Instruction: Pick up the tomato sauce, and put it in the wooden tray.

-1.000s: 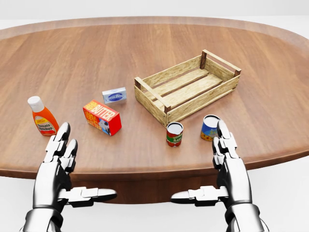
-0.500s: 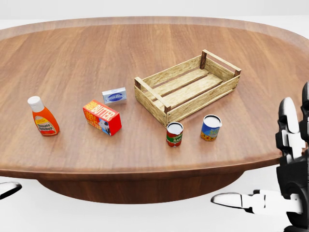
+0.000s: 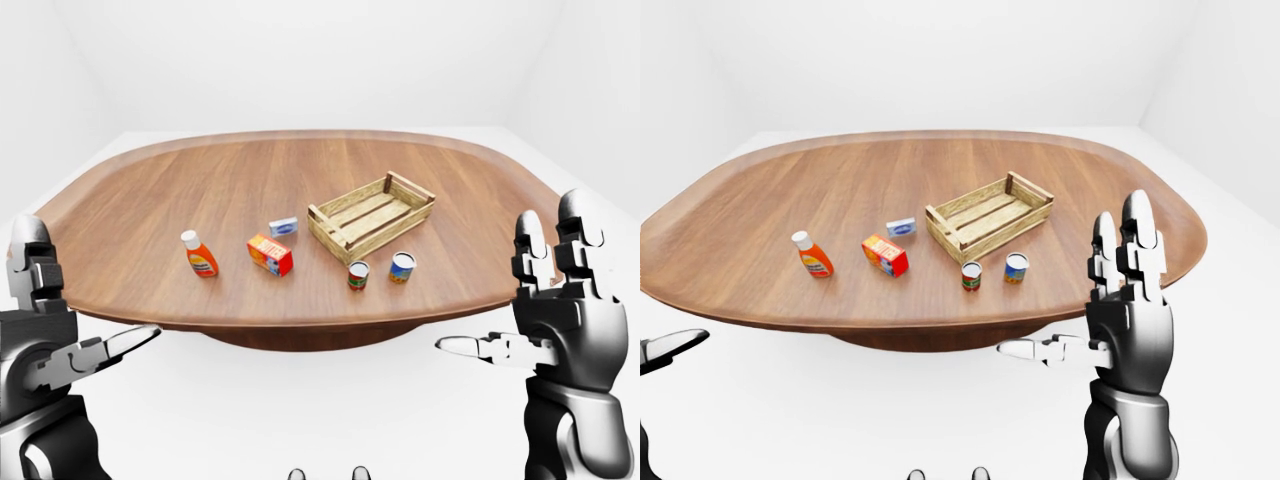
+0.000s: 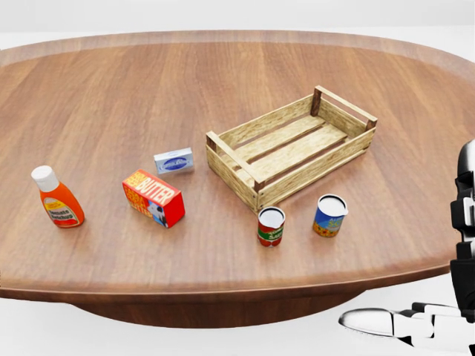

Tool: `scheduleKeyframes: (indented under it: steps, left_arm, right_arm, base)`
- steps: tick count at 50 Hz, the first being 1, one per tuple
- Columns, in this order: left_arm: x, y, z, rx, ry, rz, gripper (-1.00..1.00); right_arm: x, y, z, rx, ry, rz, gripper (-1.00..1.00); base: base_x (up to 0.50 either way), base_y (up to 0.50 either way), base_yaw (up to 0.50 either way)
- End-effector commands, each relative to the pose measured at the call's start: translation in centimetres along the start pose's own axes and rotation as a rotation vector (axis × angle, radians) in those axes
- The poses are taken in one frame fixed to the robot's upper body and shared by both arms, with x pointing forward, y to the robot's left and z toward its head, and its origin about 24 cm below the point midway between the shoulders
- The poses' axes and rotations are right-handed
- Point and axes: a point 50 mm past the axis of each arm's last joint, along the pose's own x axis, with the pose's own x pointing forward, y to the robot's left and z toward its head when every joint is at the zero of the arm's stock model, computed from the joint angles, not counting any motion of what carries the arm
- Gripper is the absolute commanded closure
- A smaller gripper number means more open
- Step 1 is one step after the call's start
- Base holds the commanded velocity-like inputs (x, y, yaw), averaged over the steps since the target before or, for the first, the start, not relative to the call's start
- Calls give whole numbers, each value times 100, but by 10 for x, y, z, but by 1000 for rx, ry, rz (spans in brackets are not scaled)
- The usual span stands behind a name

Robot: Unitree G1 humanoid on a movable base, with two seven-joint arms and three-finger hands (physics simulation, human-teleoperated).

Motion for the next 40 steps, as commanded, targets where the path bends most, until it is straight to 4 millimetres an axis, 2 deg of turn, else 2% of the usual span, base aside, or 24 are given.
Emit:
scheduleKeyframes:
  steps: [1,40]
  left_arm:
    - [1,2,3,-4,-12,8,-92]
    - [0,2,3,-5,-12,6,-92]
  right_arm:
    - [-1,2,3,1,-8,11,-100]
    - [-2,3,8,6,-27,27,-100]
  base:
    - [50,0,0]
    - [50,0,0]
